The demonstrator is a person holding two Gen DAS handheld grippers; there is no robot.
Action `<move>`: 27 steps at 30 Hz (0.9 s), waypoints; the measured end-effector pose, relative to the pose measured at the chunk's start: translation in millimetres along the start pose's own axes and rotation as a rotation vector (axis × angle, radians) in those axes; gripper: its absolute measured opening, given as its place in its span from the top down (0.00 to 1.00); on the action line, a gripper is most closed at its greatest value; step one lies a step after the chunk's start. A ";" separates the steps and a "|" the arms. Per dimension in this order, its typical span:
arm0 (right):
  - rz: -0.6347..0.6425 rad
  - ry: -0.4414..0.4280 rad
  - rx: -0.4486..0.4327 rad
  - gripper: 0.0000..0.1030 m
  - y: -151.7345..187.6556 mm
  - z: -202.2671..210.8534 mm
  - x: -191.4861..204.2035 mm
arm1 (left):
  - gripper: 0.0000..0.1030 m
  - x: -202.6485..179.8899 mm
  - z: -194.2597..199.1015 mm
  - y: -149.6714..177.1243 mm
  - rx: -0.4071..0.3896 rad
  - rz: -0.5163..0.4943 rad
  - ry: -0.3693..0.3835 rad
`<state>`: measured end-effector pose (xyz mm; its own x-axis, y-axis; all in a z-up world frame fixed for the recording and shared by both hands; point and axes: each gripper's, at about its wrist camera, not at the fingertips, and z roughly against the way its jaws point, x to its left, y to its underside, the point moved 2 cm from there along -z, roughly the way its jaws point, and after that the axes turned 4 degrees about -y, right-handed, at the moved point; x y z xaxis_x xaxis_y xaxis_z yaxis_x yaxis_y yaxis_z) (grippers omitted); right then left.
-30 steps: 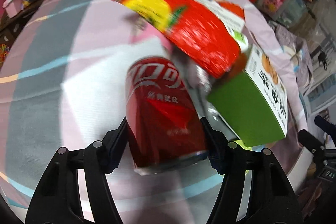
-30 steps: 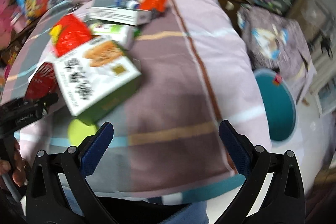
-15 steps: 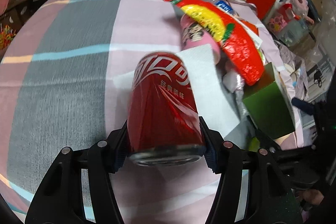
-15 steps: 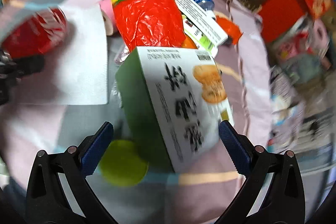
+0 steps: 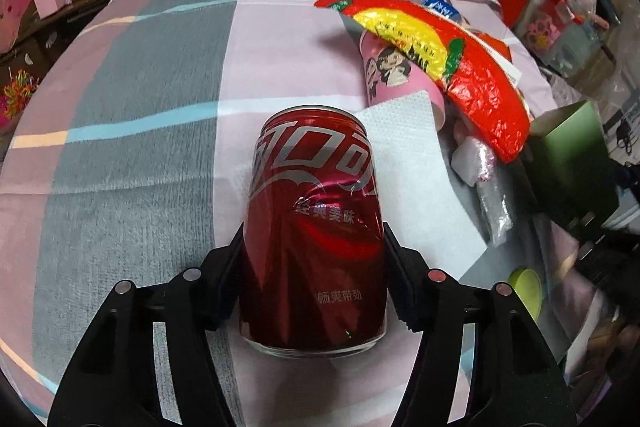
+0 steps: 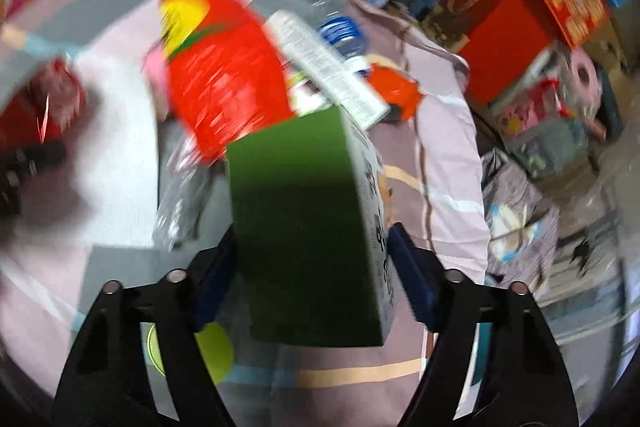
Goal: Collect trash
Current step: 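Carry the can and the green box over the teal bin with both tools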
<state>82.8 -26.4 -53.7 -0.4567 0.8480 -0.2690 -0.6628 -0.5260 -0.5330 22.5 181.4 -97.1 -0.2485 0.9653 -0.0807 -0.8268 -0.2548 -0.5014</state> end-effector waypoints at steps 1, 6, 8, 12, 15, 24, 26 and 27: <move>-0.048 -0.035 0.000 0.37 0.5 3.2 -9.4 | 0.39 -0.4 3.5 -1.2 -0.009 0.000 -0.003; -0.347 -0.247 0.044 0.37 17.8 1.1 -77.6 | 0.39 -18.7 19.7 -10.6 -0.029 -0.041 0.042; -0.435 -0.311 0.053 0.38 28.0 -0.1 -94.0 | 0.39 -32.5 24.7 -14.4 -0.035 -0.068 0.072; -0.544 -0.368 0.048 0.39 44.0 0.5 -113.6 | 0.39 -68.8 30.6 -20.3 -0.035 -0.132 0.136; -0.570 -0.372 0.025 0.39 48.1 4.6 -124.7 | 0.39 -95.3 32.1 -24.0 -0.031 -0.174 0.164; -0.684 -0.373 -0.070 0.39 72.2 24.3 -189.9 | 0.39 -180.9 36.6 -31.2 -0.025 -0.321 0.247; -0.717 -0.359 -0.094 0.39 82.4 31.5 -208.6 | 0.39 -204.7 36.8 -33.4 -0.019 -0.361 0.275; -0.735 -0.348 -0.106 0.39 88.3 35.2 -218.7 | 0.39 -218.4 37.1 -34.3 -0.017 -0.382 0.290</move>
<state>103.3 -260.6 -13.6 -0.0972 0.8958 0.4337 -0.8127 0.1801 -0.5541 86.4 -22.8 -30.3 0.2246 0.9666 -0.1234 -0.8227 0.1202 -0.5557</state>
